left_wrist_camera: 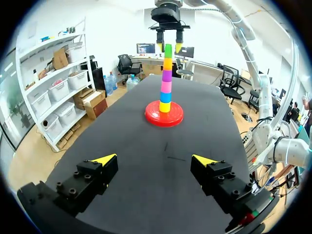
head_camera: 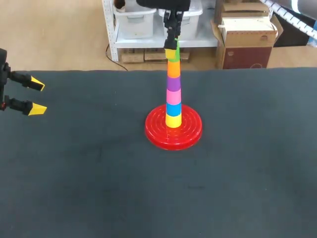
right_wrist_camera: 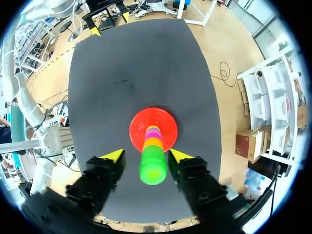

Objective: Pick up and stack the cylinders on the red base in this order: pink,purple,orange,green

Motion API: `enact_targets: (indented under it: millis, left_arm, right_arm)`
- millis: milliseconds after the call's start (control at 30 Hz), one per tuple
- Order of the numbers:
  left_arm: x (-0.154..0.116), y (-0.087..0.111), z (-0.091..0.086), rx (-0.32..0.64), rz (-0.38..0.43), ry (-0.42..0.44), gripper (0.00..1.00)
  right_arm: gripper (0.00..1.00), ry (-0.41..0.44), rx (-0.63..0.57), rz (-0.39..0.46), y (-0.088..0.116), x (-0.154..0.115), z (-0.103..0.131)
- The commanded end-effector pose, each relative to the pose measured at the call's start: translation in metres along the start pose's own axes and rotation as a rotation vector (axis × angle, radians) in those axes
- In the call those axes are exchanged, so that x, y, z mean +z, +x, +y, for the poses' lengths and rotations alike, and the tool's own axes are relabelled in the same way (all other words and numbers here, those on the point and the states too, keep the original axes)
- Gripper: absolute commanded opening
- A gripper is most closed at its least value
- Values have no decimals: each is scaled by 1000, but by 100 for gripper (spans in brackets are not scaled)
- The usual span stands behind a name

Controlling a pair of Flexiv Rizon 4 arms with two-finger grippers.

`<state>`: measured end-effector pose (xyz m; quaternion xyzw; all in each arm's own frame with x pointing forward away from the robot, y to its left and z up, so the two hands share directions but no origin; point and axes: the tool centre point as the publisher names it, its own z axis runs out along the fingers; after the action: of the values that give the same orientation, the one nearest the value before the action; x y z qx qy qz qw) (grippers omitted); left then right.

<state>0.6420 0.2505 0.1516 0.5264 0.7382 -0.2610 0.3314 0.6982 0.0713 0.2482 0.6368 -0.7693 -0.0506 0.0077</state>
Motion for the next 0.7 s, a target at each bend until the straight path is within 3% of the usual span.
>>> enact_targets:
  millis: [33, 233, 467, 700]
  left_arm:
    - [0, 1, 1, 3, -4, 0, 100]
    - [0, 1, 1, 3, -4, 0, 100]
    - [0, 1, 1, 3, -4, 0, 100]
    - [0, 1, 1, 3, -4, 0, 100]
  right_arm:
    - [100, 145, 8, -140, 27, 0, 23]
    - [100, 218, 20, -226, 55, -9, 33]
    - [100, 312, 21, -388, 90, -5, 46]
    - [100, 312, 21, -388, 90, -5, 46]
